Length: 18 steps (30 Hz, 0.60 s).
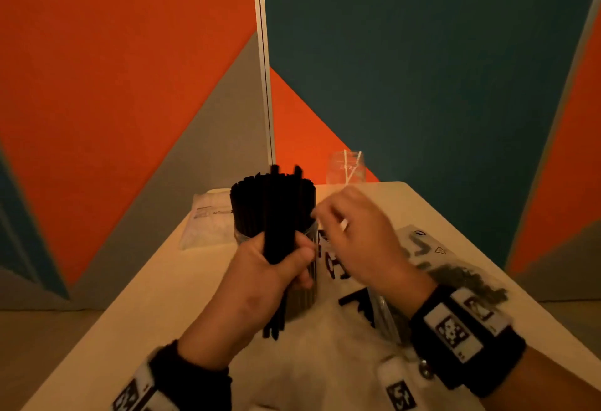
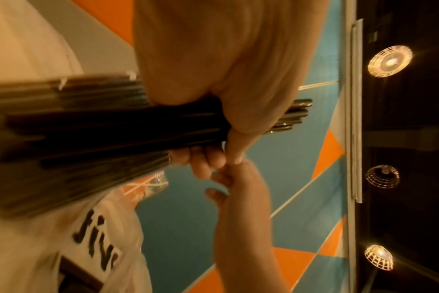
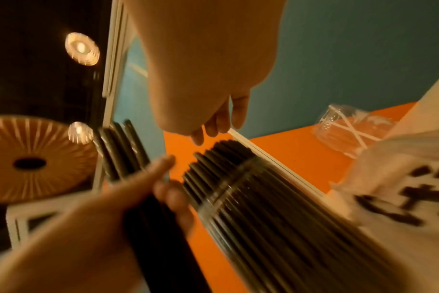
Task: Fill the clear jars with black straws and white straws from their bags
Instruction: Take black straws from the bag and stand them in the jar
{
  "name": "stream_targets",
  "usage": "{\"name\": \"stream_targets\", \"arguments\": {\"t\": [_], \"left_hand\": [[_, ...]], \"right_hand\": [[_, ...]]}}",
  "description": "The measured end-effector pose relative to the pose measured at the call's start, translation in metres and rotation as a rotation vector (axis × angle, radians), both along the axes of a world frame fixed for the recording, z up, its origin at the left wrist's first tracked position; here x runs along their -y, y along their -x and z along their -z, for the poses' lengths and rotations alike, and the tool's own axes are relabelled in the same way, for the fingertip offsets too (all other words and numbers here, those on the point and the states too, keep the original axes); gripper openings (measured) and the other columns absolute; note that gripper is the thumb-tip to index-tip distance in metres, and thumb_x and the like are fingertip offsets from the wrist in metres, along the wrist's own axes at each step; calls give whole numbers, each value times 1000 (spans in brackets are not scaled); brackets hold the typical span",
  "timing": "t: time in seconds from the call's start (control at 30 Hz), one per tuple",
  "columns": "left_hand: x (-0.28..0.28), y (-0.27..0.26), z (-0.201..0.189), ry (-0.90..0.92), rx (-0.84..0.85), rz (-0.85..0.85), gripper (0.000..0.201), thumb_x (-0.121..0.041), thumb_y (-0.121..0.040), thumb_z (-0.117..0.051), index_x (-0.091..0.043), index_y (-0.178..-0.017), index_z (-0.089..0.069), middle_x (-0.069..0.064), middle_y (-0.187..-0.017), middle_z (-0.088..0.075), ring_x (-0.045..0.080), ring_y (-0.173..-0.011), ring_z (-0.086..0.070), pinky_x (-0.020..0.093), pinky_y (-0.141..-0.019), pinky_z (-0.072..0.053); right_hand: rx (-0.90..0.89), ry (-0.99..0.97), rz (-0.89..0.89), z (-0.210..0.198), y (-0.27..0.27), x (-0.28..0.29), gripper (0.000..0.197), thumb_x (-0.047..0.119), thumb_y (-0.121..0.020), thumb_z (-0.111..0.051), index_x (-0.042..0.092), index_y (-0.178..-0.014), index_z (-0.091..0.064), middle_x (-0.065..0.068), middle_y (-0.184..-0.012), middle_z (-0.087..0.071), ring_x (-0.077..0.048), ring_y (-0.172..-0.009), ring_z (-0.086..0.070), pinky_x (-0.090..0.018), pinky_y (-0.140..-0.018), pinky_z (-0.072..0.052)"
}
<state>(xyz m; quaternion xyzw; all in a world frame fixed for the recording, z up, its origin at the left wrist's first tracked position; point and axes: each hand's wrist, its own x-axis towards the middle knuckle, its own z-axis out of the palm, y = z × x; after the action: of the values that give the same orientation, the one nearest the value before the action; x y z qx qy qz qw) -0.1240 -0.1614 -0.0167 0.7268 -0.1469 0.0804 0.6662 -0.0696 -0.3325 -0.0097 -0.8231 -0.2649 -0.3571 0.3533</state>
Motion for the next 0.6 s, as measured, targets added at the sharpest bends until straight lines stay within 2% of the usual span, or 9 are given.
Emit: {"name": "stream_targets", "arguments": {"t": [0.03, 0.1, 0.2, 0.3, 0.4, 0.5, 0.6], "left_hand": [[-5, 1, -3, 44, 46, -27, 6, -8, -91, -64, -10, -93, -69, 18, -70, -66, 22, -67, -68, 19, -65, -55], [-14, 3, -9, 110, 110, -59, 8, -9, -89, -65, -5, -95, -68, 21, -69, -65, 23, -66, -67, 19, -66, -55], [-24, 6, -20, 143, 187, -87, 22, -22, -80, -65, -8, -97, -67, 12, -65, -65, 23, -67, -68, 25, -71, -58], [-26, 2, -34, 158, 278, -95, 18, -19, -83, -64, -9, -97, -67, 9, -64, -65, 23, -66, -68, 26, -70, -57], [-23, -10, -49, 172, 367, -79, 8, -13, -90, -65, -12, -97, -68, 8, -64, -64, 23, -66, -67, 27, -70, -56], [-16, -25, -61, 173, 425, -71, 8, -12, -92, -64, -16, -97, -68, 10, -66, -63, 25, -69, -65, 35, -77, -56], [-11, -37, -67, 145, 451, -54, 7, -11, -94, -63, -16, -98, -67, 6, -65, -62, 25, -68, -63, 41, -81, -52]], "right_hand": [[-1, 118, 5, 12, 0, -4, 11, 23, -97, -58, 21, -101, -68, 5, -94, -54, -15, -90, -53, -35, -74, -46], [-5, 315, 31, 30, 1, -13, 24, 26, -94, -60, 27, -117, -66, 6, -103, -51, -16, -97, -49, -31, -75, -43], [-28, 394, 79, 40, 2, -25, 38, 31, -93, -61, 29, -131, -60, 5, -115, -49, -18, -105, -46, -32, -83, -44], [-38, 346, 94, 39, 2, -32, 35, 26, -91, -63, 25, -126, -61, 5, -119, -50, -18, -109, -47, -32, -88, -44], [-36, 344, 109, 34, 0, -39, 30, 23, -89, -64, 24, -119, -61, 6, -113, -51, -16, -105, -45, -30, -85, -41], [-47, 338, 120, 28, -5, -42, 22, 31, -88, -65, 24, -108, -58, 7, -107, -50, -15, -99, -43, -31, -81, -43], [-90, 303, 82, 25, -11, -43, 24, 41, -88, -66, 23, -98, -54, 6, -101, -49, -12, -94, -39, -25, -76, -34]]}}
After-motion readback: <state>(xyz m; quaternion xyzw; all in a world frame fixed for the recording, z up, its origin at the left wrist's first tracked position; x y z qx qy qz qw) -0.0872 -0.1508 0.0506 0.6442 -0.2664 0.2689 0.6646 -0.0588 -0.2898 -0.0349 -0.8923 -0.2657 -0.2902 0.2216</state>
